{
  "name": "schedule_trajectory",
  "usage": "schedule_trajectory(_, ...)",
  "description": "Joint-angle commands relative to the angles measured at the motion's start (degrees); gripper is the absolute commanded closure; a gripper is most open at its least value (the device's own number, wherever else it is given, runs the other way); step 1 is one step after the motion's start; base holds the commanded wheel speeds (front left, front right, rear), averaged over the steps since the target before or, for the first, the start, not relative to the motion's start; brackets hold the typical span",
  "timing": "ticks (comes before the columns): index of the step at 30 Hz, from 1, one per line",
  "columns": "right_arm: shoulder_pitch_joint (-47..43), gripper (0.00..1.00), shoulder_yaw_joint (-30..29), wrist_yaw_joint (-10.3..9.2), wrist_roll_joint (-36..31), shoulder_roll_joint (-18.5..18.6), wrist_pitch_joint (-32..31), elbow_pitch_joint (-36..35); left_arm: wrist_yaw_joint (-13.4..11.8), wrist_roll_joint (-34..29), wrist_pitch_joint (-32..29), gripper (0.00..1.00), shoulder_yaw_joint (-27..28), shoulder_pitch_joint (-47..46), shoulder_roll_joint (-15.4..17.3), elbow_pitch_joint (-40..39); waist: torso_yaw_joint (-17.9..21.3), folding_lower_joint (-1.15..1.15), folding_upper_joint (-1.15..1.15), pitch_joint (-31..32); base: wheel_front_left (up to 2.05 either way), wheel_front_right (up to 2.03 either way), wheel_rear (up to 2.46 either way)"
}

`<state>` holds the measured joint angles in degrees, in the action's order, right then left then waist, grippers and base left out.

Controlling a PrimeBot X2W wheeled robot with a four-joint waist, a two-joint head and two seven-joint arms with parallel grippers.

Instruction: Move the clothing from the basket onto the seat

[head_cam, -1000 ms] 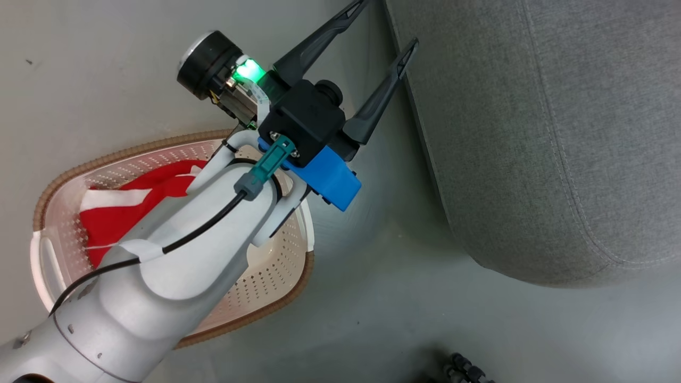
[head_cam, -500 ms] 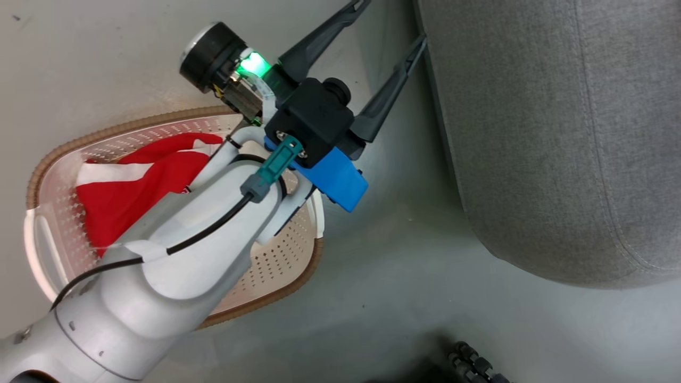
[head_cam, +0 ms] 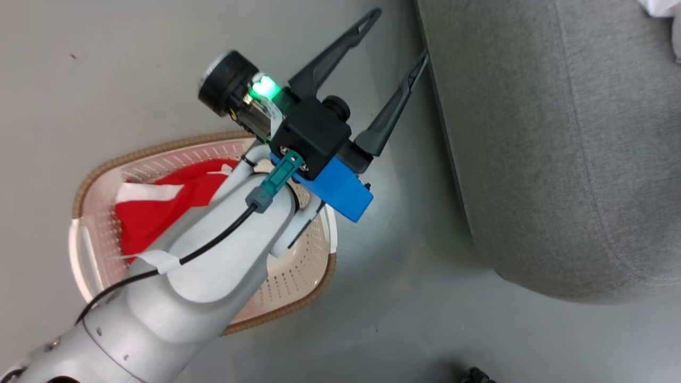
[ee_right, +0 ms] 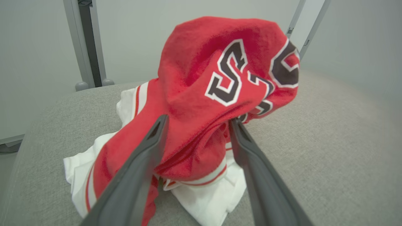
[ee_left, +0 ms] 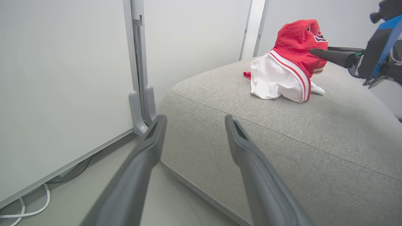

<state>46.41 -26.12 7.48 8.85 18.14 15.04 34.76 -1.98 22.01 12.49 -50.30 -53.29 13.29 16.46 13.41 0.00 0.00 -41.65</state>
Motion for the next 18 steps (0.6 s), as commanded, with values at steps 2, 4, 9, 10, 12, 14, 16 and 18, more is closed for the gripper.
schedule_trajectory(2, -3.5, 0.00, -0.5, 0.02, -0.6, -0.2, 0.2, -0.5, -0.1, 0.7, 1.2, 0.00, 0.4, 1.5, -0.8, 1.2, -0.9, 0.00, 0.00, 4.6, 0.00, 0.00, 0.00)
schedule_trajectory(4, -6.3, 0.00, -0.5, 0.03, -1.4, -0.5, 0.2, -1.1, -0.2, 1.3, 1.9, 0.00, 0.8, 2.6, -1.5, 2.0, -1.4, 0.00, 0.00, 7.0, 0.00, 0.00, 0.00)
schedule_trajectory(9, -12.3, 0.00, 1.2, 0.03, -3.3, -1.6, 0.2, -5.6, -0.6, 2.7, 2.7, 0.00, 2.8, 6.2, -2.2, 3.7, -2.3, 0.00, 0.00, 12.7, 0.00, 0.00, 0.00)
schedule_trajectory(10, -13.6, 0.00, 1.9, 0.03, -3.8, -2.2, 0.2, -6.8, -0.6, 2.9, 2.7, 0.00, 3.2, 7.1, -2.2, 3.9, -2.6, 0.00, 0.00, 14.0, 0.00, 0.00, 0.00)
schedule_trajectory(12, -15.8, 0.00, 2.9, 0.02, -4.9, -2.7, 0.2, -9.4, -0.7, 3.0, 2.7, 0.00, 4.8, 9.0, -2.3, 3.3, -3.1, 0.00, 0.00, 16.4, 0.00, 0.00, 0.00)
schedule_trajectory(14, -18.2, 0.00, 4.3, 0.03, -5.6, -3.8, 0.2, -11.8, -1.1, 2.9, 2.7, 0.00, 6.6, 11.6, -2.3, 2.6, -4.0, 0.00, 0.00, 18.8, 0.00, 0.00, 0.00)
schedule_trajectory(16, -20.3, 0.00, 5.2, 0.03, -5.7, -4.2, 0.2, -14.1, -1.1, 2.6, 2.7, 0.00, 8.4, 14.2, -2.4, 1.9, -5.1, 0.00, 0.00, 21.1, 0.00, 0.00, 0.00)
schedule_trajectory(18, -22.5, 0.00, 6.4, 0.03, -5.5, -5.3, 0.2, -16.5, -1.3, 2.3, 2.8, 0.00, 10.5, 16.8, -2.5, 1.1, -6.3, 0.00, 0.00, 23.1, 0.00, 0.00, 0.00)
